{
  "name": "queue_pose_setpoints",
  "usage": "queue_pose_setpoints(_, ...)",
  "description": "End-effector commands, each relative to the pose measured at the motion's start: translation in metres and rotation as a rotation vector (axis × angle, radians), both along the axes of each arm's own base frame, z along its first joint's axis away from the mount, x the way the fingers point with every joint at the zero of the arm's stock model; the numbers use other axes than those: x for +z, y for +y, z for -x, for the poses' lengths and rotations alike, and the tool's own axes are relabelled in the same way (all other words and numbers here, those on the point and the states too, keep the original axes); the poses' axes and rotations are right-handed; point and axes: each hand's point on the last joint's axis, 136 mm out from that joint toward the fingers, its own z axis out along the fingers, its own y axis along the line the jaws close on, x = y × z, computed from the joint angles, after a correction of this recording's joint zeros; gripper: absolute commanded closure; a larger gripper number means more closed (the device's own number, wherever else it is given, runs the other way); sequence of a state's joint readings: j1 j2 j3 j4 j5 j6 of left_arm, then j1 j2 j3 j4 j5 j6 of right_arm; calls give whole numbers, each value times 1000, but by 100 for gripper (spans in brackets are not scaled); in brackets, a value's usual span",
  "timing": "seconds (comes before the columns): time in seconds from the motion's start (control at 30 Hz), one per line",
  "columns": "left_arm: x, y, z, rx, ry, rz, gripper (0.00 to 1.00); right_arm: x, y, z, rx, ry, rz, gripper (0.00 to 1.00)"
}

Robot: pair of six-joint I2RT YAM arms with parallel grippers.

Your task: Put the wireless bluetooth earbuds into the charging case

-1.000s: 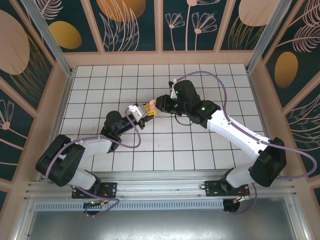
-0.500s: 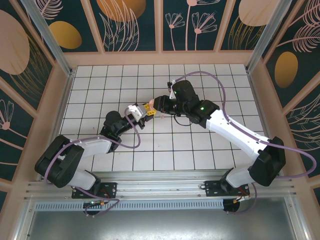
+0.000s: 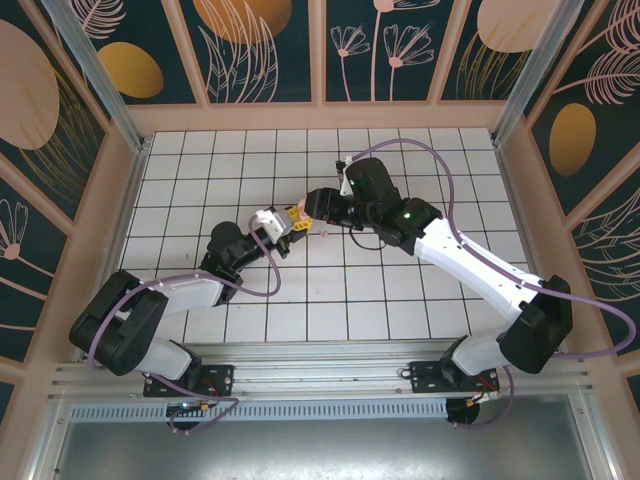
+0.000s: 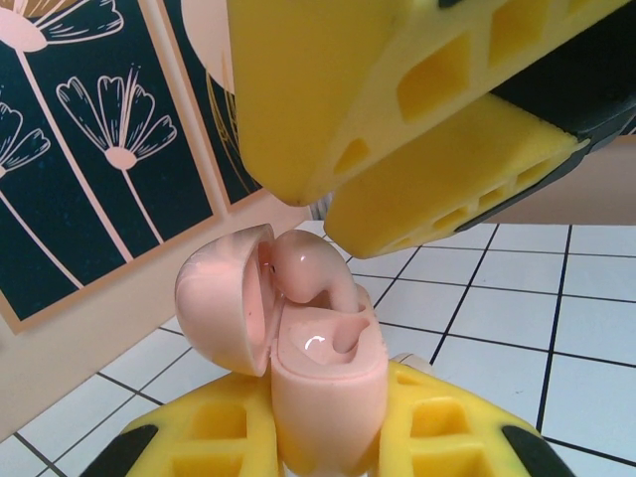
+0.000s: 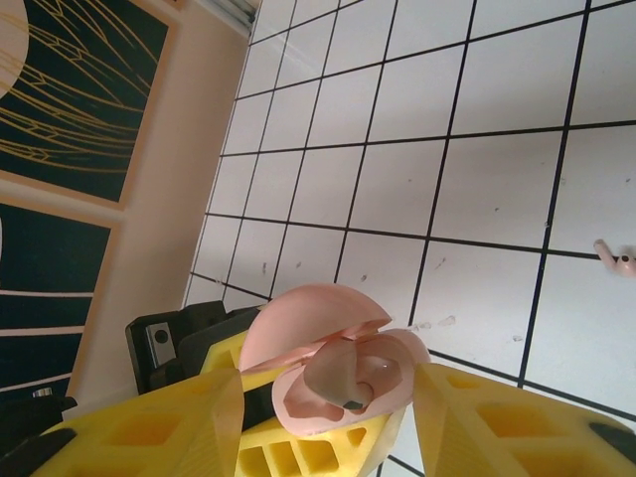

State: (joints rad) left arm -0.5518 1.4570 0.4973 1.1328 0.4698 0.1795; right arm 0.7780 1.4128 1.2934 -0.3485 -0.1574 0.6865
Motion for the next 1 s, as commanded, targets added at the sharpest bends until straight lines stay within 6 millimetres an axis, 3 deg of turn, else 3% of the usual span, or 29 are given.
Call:
queue_pose_setpoints(0.0, 23, 0, 4, -7, -65, 38, 94, 16, -5, -1, -5, -34, -4, 50)
queue_pose_setpoints(0.7, 26, -1, 6, -22, -73, 42, 94, -14, -15, -12, -36, 40, 14, 56)
queue_pose_setpoints(0.97, 26, -1, 5, -21, -71, 42, 94, 3, -13, -4, 0, -16, -46, 53)
